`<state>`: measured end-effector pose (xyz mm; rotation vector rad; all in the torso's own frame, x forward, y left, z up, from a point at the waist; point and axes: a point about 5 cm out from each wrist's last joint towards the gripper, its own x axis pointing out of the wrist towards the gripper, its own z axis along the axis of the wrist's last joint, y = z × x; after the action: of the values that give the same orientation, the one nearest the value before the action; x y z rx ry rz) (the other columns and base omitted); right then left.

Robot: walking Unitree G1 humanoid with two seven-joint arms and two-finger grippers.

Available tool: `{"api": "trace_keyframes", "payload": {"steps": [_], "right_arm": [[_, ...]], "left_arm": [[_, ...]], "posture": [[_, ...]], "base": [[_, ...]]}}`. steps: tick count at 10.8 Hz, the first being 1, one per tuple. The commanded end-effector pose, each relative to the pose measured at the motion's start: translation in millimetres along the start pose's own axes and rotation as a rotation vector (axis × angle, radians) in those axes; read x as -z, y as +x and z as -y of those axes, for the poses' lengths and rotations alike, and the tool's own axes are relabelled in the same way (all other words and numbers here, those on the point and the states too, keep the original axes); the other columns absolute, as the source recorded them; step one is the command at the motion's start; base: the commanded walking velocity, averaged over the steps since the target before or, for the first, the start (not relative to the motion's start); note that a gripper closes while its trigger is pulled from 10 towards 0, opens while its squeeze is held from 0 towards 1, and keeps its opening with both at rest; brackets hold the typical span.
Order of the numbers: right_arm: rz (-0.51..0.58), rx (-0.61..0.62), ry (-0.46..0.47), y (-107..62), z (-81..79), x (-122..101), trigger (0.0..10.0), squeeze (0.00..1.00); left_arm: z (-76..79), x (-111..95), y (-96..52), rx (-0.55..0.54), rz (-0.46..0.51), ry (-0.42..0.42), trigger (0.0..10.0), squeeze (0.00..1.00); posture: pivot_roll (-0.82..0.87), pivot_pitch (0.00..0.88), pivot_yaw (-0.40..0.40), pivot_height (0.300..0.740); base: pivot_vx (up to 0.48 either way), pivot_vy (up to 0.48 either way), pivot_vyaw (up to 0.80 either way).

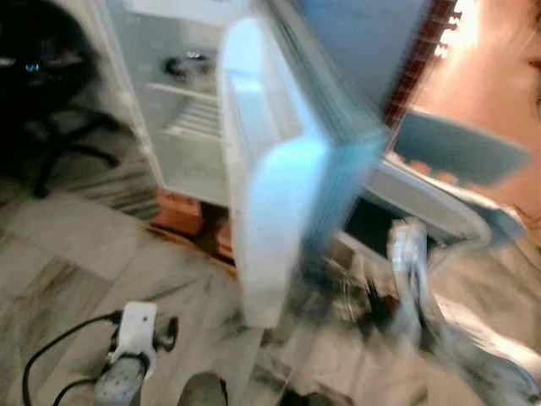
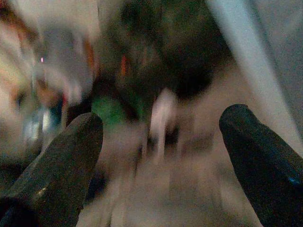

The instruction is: Restocking fridge

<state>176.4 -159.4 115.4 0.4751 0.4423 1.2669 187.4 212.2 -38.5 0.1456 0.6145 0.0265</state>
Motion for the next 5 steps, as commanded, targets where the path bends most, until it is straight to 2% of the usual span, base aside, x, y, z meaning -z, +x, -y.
{"api": "trace_keyframes", "payload": {"steps": [1, 2, 3, 4, 5], "right_arm": [[-0.125, -0.049, -0.012, -9.0, -3.6, 13.9, 10.0, 0.00], [-0.228, -0.015, -0.022, -23.2, 2.0, 24.2, 10.0, 0.00], [-0.339, 0.066, -0.092, -37.8, 15.6, 31.1, 10.0, 0.00], [-0.350, 0.256, -0.199, -46.8, 46.2, 28.2, 10.0, 0.00], [-0.261, 0.519, -0.334, -44.3, 80.4, 9.9, 10.0, 0.00]], "left_arm": [[-1.6, 11.4, 0.0, 0.001, -0.030, -0.002, 10.0, 0.00], [-1.2, 18.9, 1.1, 0.000, -0.048, -0.002, 10.0, 0.00], [-0.9, 24.1, 2.6, 0.000, -0.065, -0.003, 10.0, 0.00], [-1.0, 27.3, 5.0, 0.001, -0.082, 0.000, 10.0, 0.00], [-2.0, 27.5, 8.0, -0.003, -0.084, 0.039, 10.0, 0.00]], "posture": [[0.13, 0.083, -0.058, 0.740], [0.13, 0.084, -0.060, 0.740], [0.13, 0.083, -0.060, 0.740], [0.13, 0.081, -0.060, 0.740], [0.14, 0.079, -0.059, 0.740]], "base": [[0.000, 0.000, 0.00], [0.000, 0.000, 0.00], [0.000, 0.000, 0.00], [0.000, 0.000, 0.00], [0.000, 0.000, 0.00]]}}
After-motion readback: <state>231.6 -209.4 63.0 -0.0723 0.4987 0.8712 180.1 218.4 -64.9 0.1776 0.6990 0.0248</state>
